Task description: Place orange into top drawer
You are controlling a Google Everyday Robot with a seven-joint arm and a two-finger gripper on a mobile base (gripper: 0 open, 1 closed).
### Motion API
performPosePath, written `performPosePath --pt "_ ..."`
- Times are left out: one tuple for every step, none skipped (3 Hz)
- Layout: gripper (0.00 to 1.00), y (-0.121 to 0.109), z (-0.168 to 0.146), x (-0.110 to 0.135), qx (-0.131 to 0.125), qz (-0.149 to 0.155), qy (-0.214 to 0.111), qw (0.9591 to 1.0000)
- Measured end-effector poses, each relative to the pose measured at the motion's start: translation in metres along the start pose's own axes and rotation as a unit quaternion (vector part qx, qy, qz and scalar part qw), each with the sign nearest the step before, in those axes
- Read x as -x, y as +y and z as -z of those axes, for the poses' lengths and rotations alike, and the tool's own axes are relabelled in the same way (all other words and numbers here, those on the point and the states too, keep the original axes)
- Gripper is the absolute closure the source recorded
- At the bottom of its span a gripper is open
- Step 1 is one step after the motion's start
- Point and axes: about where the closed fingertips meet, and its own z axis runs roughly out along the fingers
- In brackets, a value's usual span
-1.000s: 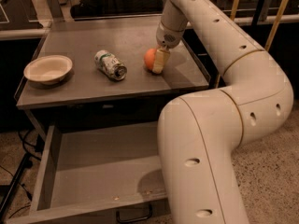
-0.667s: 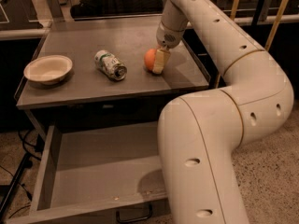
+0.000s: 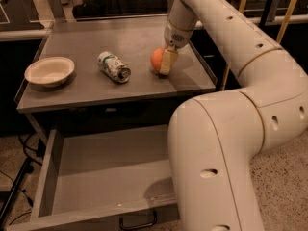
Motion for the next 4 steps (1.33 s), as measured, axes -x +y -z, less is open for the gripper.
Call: performPosePath --pt "1.00 0.016 0.016 -0.009 -0.010 0.001 -0.006 0.9999" --pt "1.00 0.047 0.030 -0.016 -0.011 0.008 -0.016 0.9998" --pt "1.00 0.092 0.040 -0.020 -0.003 0.025 -0.024 0.9994" --pt "1.00 0.135 0.047 -0.019 0.003 0.058 -0.045 0.9973"
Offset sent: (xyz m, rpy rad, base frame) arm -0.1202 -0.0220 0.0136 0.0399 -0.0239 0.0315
